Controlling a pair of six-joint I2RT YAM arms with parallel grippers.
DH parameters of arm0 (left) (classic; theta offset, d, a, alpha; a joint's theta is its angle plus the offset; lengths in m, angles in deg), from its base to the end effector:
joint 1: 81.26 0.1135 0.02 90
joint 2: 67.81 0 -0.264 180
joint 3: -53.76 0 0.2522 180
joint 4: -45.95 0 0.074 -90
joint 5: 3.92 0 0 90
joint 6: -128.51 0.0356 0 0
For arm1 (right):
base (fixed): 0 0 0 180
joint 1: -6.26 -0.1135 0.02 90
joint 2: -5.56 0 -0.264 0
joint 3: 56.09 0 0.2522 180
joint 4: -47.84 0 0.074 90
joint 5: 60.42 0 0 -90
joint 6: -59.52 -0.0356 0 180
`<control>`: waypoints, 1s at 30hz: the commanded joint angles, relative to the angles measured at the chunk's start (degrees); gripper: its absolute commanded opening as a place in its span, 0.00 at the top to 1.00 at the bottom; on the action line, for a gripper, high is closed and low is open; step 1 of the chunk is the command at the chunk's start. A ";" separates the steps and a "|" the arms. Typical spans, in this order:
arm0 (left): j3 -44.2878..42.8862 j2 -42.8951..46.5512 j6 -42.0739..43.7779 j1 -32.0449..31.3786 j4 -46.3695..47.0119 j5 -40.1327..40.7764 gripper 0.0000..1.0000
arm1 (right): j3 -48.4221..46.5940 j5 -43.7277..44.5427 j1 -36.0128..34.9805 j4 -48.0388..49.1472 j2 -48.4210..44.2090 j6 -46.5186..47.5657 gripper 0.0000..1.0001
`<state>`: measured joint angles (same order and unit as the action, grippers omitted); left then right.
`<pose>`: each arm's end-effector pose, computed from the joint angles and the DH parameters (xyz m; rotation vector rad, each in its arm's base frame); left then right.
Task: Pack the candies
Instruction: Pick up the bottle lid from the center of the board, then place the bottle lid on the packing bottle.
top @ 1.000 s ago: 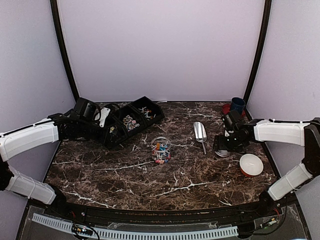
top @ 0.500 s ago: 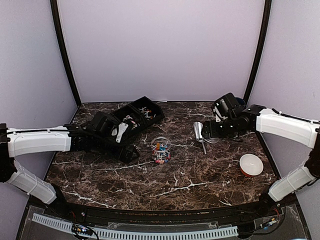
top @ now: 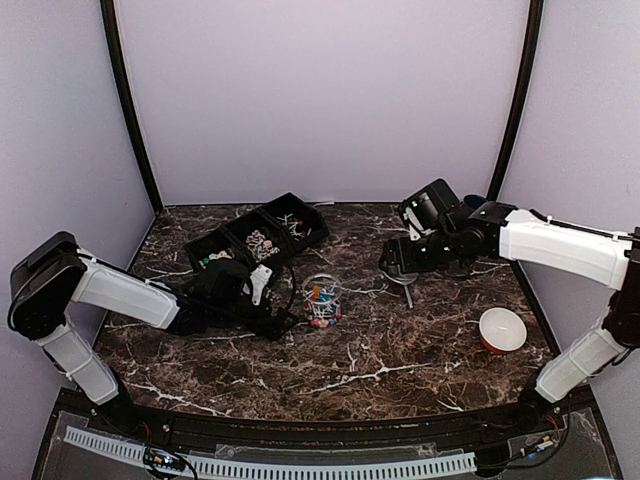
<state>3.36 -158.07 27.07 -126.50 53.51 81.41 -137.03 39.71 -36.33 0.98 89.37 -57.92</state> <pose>0.2143 -0.2203 0.1574 0.6888 2.0967 -0.6562 0.2353 0.2078 0.2801 -0.2438 2.4371 0.3373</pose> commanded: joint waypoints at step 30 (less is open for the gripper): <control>-10.26 -30.32 13.14 -0.75 38.60 -29.11 0.14 | -4.28 -1.40 -3.70 -3.22 -0.07 0.30 0.14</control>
<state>-4.57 -187.79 39.81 -126.80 90.36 59.07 -140.72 39.36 -39.19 -2.46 89.54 -58.16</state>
